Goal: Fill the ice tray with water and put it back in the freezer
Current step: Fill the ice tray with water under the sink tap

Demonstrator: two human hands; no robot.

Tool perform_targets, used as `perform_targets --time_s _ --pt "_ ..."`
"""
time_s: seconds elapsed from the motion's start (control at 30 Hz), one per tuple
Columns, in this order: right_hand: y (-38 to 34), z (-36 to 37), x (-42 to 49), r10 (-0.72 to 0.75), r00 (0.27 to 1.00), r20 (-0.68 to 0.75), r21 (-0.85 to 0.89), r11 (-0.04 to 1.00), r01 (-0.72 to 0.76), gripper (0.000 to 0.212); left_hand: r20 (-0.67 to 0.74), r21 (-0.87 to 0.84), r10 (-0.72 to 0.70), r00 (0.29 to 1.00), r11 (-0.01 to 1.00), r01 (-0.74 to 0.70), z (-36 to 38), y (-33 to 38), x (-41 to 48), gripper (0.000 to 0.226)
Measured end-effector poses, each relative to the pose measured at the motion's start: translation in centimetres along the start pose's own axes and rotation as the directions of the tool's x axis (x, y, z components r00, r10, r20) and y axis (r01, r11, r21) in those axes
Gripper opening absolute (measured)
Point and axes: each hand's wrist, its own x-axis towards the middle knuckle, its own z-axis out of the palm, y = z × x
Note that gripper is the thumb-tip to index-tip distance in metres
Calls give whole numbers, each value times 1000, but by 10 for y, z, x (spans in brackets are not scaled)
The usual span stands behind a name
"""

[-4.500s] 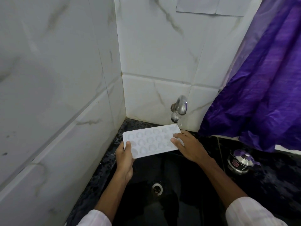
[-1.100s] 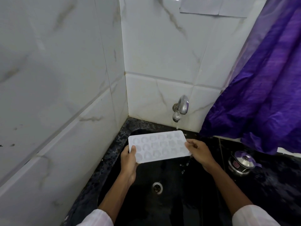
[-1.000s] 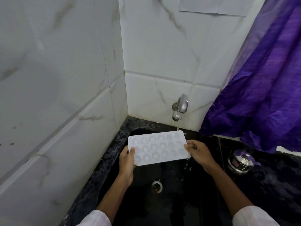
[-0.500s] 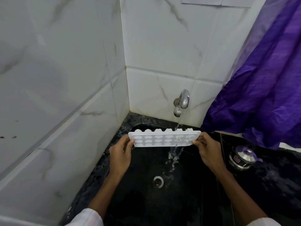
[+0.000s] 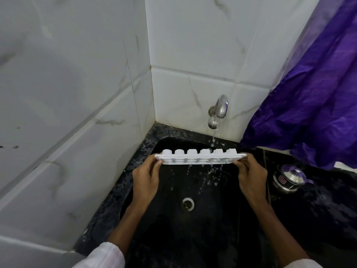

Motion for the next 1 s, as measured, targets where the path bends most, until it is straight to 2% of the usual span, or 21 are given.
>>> perform_targets --time_s 0.13,0.23,0.27,0.37,0.47,0.53,0.63,0.77,0.83,0.9,1.0 --pt "5 -1 -7 131 985 117 -8 991 -130 6 84 -46 -52 995 997 56 -1 2 0 19" --pt "8 -3 -14 134 991 21 28 990 -135 13 67 -79 -2 998 997 8 -4 10 -2 17" --pt "8 -3 -14 155 987 31 31 987 -156 14 61 -79 0 998 997 5 -3 9 -3 17" --pt "15 4 -13 327 932 155 -11 944 -329 15 149 -26 -144 978 988 149 7 -3 0 25" --pt "20 12 -5 434 893 120 -25 900 -435 21 258 -2 -239 936 969 248 17 -8 9 35" --pt "15 16 6 452 886 101 -2 891 -454 26 285 -99 -295 912 937 334 22 -4 15 35" --pt "5 21 22 441 892 102 28 895 -445 33 357 -319 -414 837 788 526 29 5 26 36" --pt "1 24 42 390 917 83 6 920 -392 32 416 -472 -493 764 600 645 33 17 34 33" --pt "1 28 48 320 938 130 -22 947 -320 30 406 -500 -516 754 565 656 34 20 35 30" --pt "3 33 53 193 958 214 -103 979 -174 27 386 -503 -542 747 555 662 37 20 36 30" --pt "7 43 57 124 907 403 -201 979 -45 26 362 -489 -567 740 560 669 41 19 35 31"
